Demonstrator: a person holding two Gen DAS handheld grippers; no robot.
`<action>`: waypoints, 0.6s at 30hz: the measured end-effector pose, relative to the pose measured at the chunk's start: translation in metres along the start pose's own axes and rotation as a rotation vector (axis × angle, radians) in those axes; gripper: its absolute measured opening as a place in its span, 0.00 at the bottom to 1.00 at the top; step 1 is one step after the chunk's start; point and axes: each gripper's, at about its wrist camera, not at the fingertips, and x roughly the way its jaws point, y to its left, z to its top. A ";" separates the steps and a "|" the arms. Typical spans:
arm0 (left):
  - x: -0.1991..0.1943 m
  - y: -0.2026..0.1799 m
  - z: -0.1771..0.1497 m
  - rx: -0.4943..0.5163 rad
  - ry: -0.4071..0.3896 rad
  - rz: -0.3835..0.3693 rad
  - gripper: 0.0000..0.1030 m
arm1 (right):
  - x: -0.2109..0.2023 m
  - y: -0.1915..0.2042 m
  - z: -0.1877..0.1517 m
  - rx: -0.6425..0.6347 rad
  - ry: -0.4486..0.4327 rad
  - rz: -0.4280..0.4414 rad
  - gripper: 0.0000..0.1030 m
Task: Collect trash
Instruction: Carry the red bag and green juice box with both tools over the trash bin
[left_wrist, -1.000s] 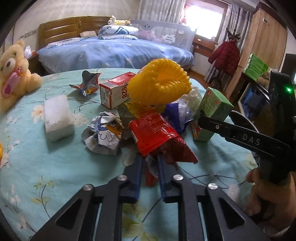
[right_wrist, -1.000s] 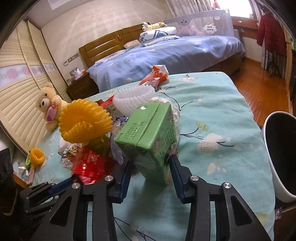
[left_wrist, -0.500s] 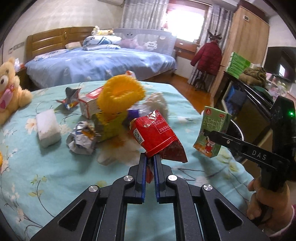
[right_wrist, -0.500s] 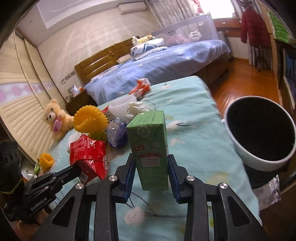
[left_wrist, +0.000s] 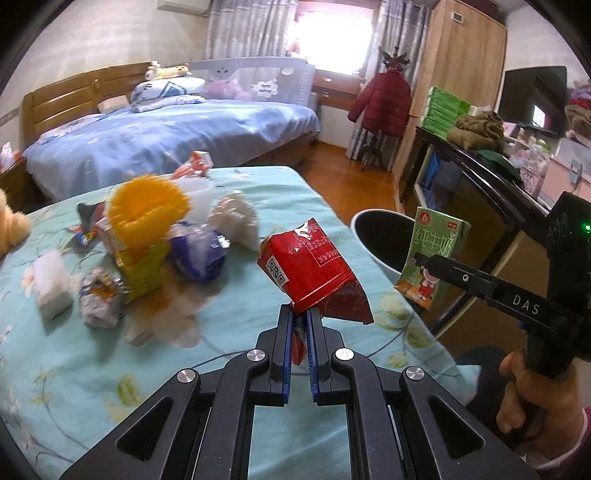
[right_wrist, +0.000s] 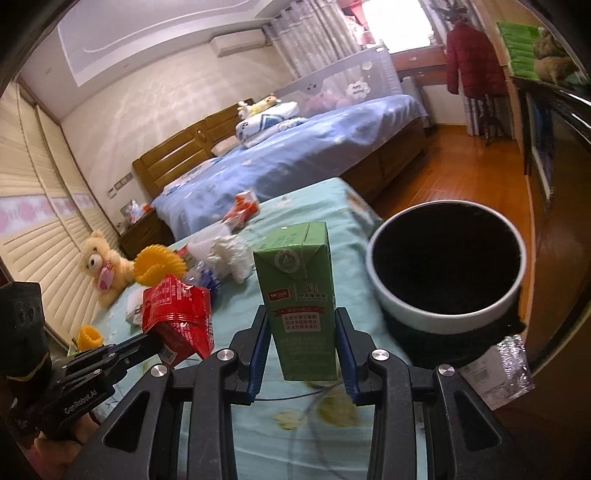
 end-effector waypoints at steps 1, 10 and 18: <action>0.004 -0.002 0.002 0.006 0.003 -0.005 0.06 | -0.001 -0.006 0.002 0.012 -0.006 -0.015 0.33; 0.049 -0.024 0.033 0.055 0.021 -0.054 0.06 | -0.004 -0.050 0.022 0.079 -0.035 -0.097 0.33; 0.099 -0.046 0.060 0.078 0.055 -0.085 0.06 | 0.004 -0.071 0.036 0.084 -0.030 -0.143 0.33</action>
